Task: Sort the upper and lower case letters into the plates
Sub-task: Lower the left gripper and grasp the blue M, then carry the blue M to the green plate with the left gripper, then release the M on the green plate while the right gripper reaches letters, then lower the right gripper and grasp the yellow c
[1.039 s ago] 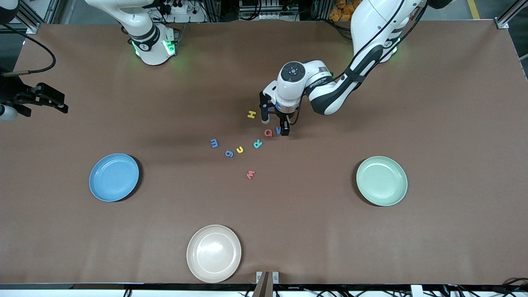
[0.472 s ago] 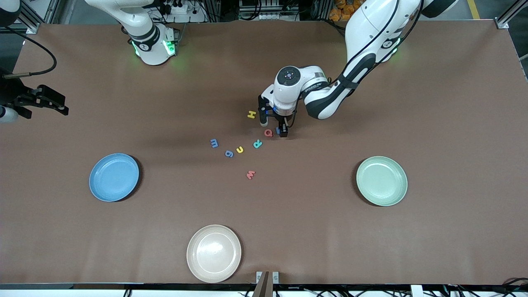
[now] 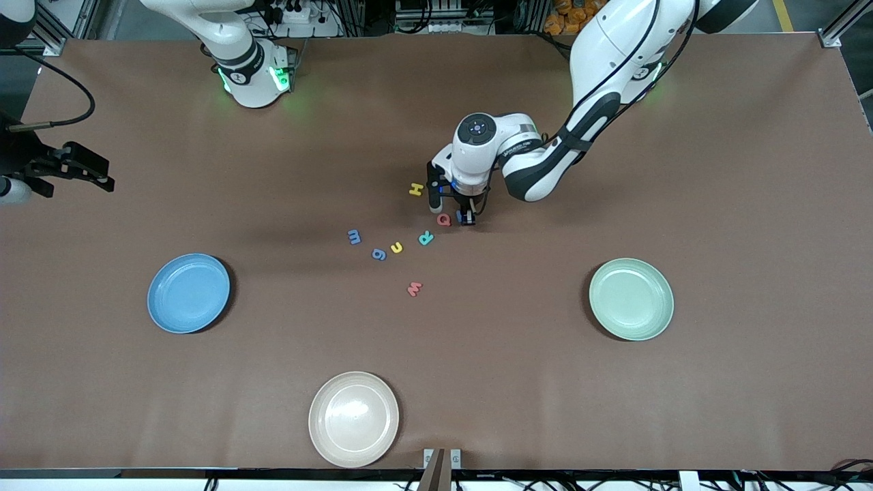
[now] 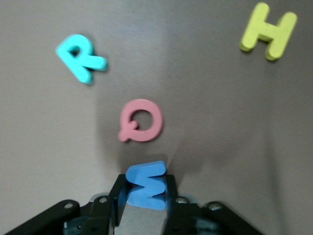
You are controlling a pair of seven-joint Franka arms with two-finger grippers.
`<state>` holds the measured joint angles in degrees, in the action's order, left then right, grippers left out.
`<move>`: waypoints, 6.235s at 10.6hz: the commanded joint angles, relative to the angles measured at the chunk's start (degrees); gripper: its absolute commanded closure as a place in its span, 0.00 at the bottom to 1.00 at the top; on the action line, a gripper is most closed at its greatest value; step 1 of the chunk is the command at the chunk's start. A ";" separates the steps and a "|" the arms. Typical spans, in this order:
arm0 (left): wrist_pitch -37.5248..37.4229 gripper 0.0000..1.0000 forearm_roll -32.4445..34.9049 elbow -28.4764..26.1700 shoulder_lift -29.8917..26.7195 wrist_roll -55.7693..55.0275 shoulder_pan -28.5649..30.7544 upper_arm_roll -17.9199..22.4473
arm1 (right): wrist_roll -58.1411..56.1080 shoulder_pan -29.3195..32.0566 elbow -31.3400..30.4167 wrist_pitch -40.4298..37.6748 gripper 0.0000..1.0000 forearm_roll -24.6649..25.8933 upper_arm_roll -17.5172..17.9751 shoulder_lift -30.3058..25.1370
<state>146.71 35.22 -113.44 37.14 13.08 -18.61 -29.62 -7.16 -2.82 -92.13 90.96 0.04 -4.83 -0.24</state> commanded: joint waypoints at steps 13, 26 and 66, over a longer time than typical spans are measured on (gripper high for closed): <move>-7.67 1.00 -19.75 4.00 -12.99 -5.86 20.28 17.66 | 3.19 -2.54 -0.77 0.18 0.00 -2.67 0.09 1.73; -34.36 0.00 -32.37 20.98 -25.70 -14.93 19.67 24.68 | 4.70 -29.59 -1.12 21.18 0.00 -2.76 0.09 26.85; -57.41 0.00 -35.66 27.92 -36.00 -16.16 15.19 28.21 | -7.61 -39.99 -9.74 48.26 1.00 -8.13 0.62 38.38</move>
<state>89.77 -0.07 -85.30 1.93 -2.42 -3.78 -1.31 -14.52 -43.35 -101.05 138.60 -7.20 -3.94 38.95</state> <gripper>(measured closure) 0.000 0.670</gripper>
